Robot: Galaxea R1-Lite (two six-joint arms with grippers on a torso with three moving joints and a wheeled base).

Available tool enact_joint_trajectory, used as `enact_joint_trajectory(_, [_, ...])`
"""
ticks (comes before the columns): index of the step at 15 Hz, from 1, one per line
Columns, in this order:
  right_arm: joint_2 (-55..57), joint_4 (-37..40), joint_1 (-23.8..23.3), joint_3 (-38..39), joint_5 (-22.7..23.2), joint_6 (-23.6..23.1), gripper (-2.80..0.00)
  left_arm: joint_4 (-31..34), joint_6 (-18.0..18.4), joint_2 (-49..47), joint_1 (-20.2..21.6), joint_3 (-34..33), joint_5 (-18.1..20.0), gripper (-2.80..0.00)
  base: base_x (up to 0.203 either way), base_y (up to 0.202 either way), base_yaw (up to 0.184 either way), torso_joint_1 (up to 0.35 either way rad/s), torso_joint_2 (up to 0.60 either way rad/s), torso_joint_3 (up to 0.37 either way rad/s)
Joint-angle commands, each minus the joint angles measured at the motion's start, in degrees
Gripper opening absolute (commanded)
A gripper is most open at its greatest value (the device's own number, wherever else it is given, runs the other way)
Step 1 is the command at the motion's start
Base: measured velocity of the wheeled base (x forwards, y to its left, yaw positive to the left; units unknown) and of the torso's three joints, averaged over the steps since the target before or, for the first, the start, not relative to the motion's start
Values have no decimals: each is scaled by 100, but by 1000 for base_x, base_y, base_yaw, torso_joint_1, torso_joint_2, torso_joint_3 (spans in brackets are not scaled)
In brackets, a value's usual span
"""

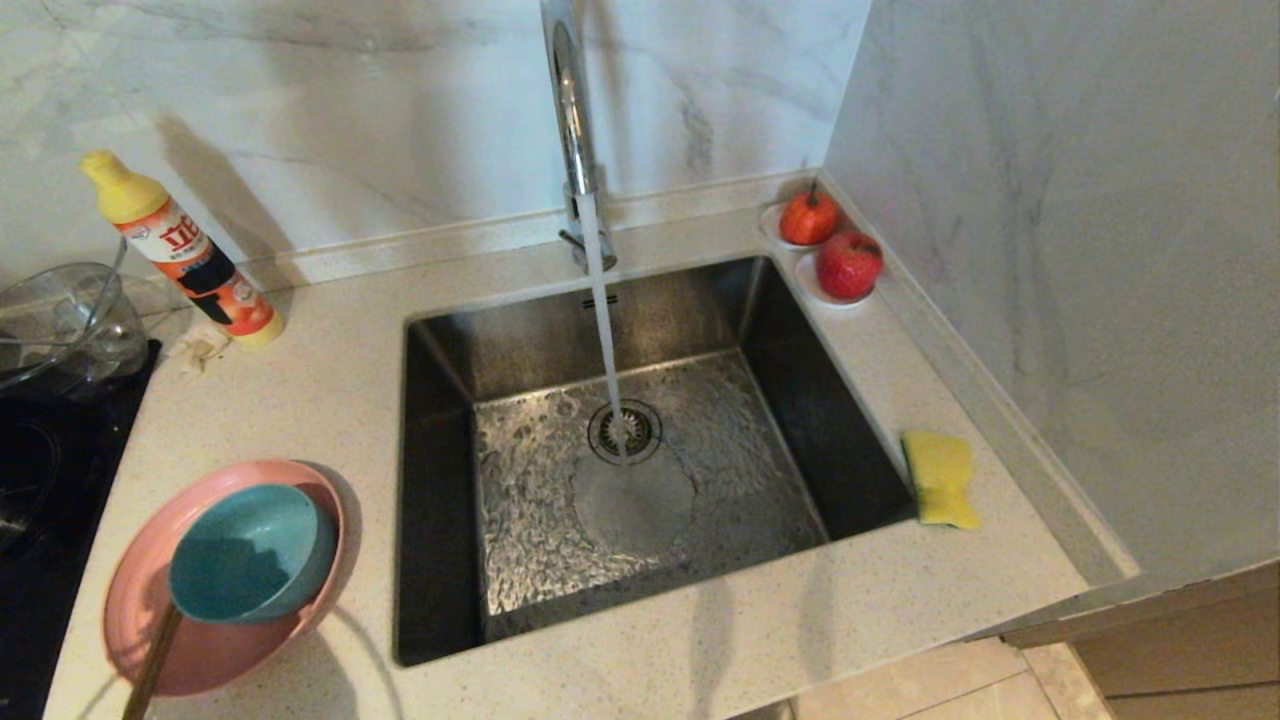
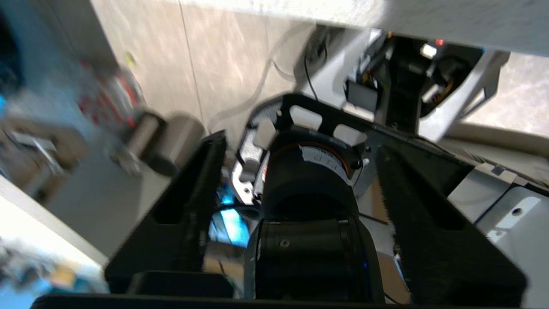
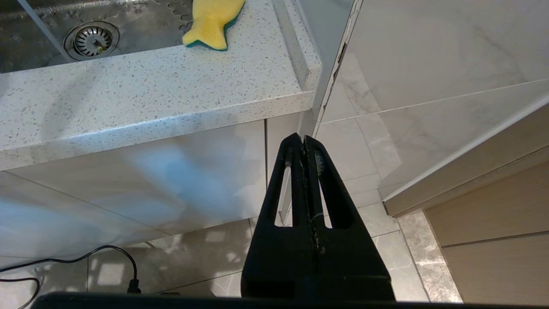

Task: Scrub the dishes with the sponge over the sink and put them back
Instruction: Rinse the chopsticks

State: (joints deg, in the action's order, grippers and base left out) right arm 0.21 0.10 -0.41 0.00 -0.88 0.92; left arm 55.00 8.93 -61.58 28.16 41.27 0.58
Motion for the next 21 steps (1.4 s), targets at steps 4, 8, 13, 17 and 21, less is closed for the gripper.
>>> enact_joint_trajectory(4, [-3, -1, -2, 0, 0, 4, -280, -842, -66, -624, 364, -628, 10, 0, 0, 0, 0, 0, 0, 0])
enact_joint_trajectory(8, [-3, -1, -2, 9, 0, 4, -280, -877, -67, -899, 506, -673, 21, 0, 0, 0, 0, 0, 0, 0])
enact_joint_trajectory(13, [-3, -1, 6, 0, 0, 3, -280, -1232, -110, -1234, 651, -762, 63, 0, 0, 0, 0, 0, 0, 0])
enact_joint_trajectory(17, [5, -1, 3, 9, 0, -2, -280, -1595, -102, -1559, 672, -962, 244, 0, 0, 0, 0, 0, 0, 0])
enact_joint_trajectory(21, [-2, -1, 1, 0, 0, -2, -280, -1934, -106, -1827, 659, -1042, 412, 0, 0, 0, 0, 0, 0, 0])
